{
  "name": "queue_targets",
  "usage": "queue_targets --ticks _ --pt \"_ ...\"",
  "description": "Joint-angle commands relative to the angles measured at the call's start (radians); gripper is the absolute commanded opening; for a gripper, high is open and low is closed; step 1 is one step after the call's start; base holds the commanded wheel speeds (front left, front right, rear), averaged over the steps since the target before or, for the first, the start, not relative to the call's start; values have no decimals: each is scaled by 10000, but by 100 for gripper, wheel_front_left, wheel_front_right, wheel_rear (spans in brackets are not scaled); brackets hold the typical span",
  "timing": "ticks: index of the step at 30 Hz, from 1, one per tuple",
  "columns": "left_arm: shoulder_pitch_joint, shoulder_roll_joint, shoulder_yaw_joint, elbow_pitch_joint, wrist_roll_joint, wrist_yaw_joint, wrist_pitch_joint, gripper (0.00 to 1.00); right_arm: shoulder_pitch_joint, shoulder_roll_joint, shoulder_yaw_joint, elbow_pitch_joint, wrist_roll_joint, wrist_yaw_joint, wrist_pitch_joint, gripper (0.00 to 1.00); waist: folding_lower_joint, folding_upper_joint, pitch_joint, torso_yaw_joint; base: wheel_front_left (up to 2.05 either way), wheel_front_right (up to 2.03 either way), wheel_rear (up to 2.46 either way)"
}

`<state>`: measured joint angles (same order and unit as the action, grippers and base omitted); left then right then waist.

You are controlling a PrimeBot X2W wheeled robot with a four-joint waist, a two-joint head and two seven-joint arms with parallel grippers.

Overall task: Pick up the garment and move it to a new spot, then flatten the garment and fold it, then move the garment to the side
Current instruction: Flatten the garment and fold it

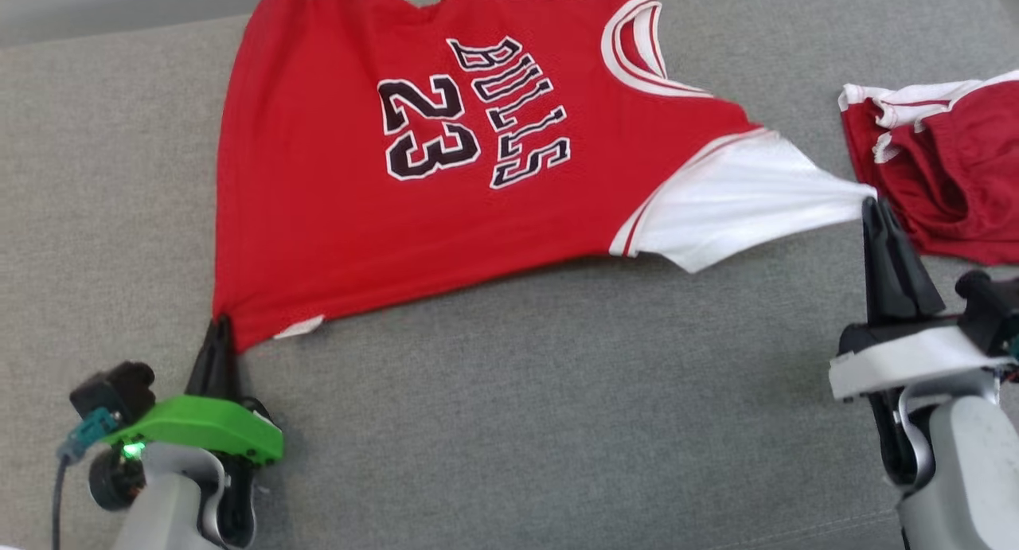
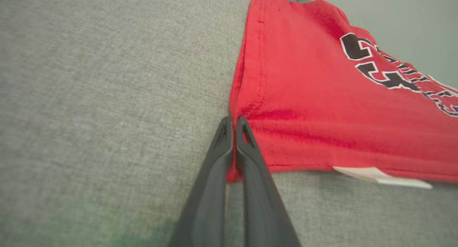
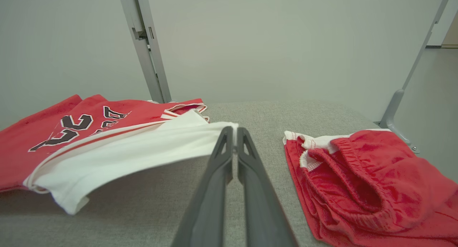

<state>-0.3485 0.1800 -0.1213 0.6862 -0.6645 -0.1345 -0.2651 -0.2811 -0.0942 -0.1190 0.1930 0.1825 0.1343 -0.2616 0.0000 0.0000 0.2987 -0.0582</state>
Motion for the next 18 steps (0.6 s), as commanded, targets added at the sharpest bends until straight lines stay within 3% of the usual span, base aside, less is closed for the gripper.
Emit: queue_targets --ticks 1,18 --pt "550 -113 96 107 -5 67 22 0 383 -42 -156 -69 64 -69 -42 0 0 0 -475 -24 0 0 0" --pt "3174 -802 976 -773 637 67 11 0 3391 295 -559 354 508 -60 -44 0 0 0 -2197 190 0 0 0"
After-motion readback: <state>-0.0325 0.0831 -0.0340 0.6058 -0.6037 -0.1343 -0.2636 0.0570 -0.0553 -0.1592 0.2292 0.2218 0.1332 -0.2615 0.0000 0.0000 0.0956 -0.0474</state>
